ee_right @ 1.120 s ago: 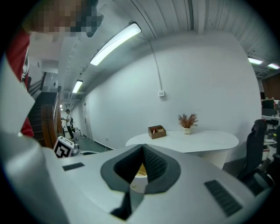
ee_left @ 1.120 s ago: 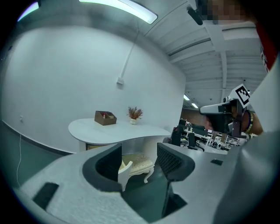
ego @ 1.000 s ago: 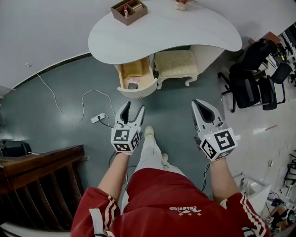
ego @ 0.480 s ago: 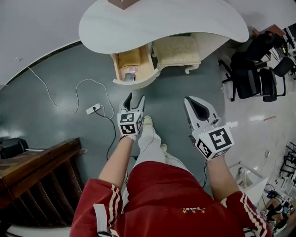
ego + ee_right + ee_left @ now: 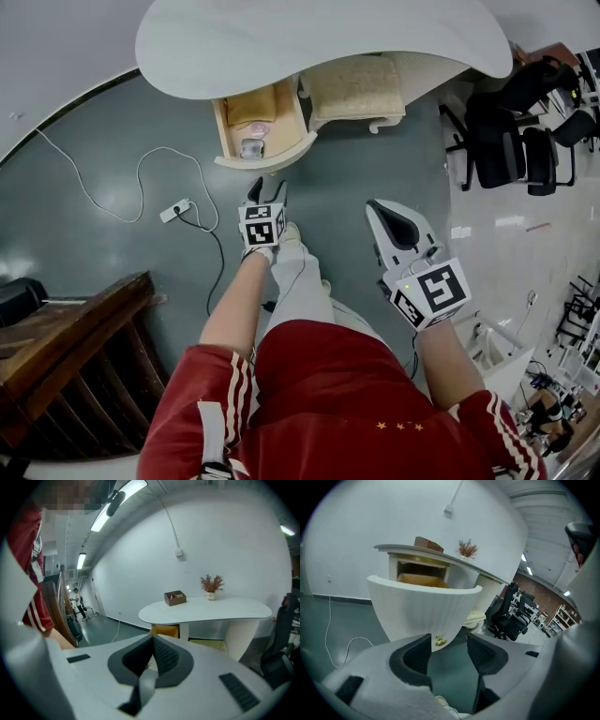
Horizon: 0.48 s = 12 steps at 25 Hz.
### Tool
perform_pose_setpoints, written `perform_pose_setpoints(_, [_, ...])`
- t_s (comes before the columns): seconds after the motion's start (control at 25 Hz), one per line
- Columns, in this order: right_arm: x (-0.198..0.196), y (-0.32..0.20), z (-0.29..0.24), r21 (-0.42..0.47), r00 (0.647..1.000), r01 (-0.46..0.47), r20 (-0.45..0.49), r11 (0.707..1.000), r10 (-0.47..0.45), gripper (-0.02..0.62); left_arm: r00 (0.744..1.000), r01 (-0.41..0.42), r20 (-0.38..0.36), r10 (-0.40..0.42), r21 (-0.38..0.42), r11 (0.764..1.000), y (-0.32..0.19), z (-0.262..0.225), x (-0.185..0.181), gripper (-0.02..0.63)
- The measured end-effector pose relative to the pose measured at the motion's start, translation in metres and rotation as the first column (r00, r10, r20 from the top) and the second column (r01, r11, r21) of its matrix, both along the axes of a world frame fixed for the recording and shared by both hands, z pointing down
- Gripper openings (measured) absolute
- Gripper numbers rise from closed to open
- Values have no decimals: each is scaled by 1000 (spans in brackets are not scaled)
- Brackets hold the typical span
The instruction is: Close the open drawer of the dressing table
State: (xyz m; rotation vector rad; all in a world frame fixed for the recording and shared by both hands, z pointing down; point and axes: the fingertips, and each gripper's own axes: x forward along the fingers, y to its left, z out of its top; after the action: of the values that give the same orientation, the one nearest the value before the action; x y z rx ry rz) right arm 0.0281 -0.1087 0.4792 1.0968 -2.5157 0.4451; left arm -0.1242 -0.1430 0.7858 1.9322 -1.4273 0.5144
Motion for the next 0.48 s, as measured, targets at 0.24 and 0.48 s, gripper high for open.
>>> perform_pose_setpoints(0.24, [2,-5,15,-26,1000,-8,-16,1000,7,6,994,42,-97,-50,-87,995,-12,32,4,218])
perform_pose_setpoints(0.48, [4,-8,23,-64,999,-20,-33,998,18,6,994,27,-96,-43,-158,987,-14,50,5,202])
